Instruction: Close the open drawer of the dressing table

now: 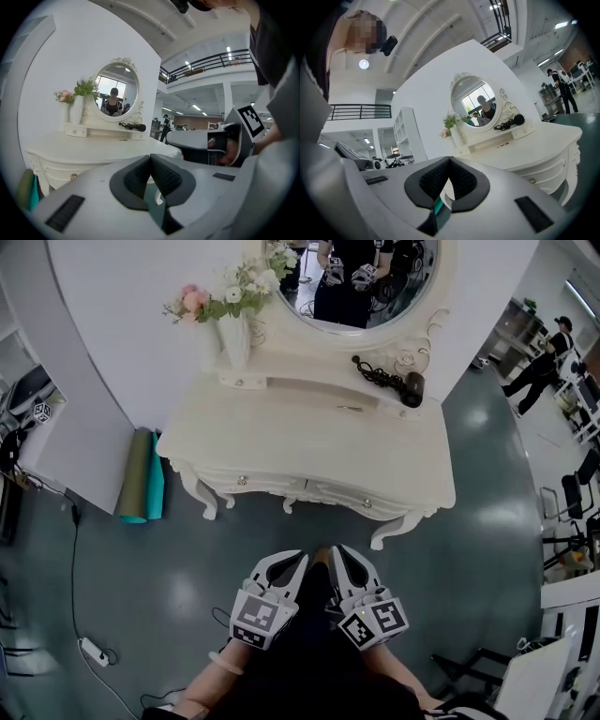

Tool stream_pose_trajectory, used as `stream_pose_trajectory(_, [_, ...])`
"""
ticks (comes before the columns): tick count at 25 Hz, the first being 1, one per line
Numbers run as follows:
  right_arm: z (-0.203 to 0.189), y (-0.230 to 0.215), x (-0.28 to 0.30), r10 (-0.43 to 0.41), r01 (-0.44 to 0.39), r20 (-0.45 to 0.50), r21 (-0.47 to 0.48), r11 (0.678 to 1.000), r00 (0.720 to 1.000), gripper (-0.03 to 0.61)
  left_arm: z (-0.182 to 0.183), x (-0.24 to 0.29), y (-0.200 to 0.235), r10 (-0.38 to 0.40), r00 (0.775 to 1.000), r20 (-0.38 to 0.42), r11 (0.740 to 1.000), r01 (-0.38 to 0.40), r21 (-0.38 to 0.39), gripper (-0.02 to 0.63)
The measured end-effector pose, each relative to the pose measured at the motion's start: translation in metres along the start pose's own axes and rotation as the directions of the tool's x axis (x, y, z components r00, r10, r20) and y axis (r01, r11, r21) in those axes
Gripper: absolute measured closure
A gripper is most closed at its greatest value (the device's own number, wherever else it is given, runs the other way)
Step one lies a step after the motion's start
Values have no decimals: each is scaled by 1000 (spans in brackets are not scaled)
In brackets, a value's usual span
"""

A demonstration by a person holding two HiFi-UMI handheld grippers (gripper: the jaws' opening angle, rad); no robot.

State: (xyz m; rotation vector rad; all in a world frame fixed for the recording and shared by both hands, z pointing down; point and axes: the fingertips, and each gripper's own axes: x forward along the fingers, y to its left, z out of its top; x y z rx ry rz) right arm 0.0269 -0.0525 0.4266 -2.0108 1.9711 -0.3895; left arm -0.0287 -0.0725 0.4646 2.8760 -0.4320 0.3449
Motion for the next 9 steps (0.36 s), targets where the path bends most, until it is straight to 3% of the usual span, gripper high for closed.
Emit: stream_pose_trajectory(9, [-8,6,-5,12,-12,-22,20,1000,1000,565,-3,-2,-3,2,1000,3,1000,-2,-7,594])
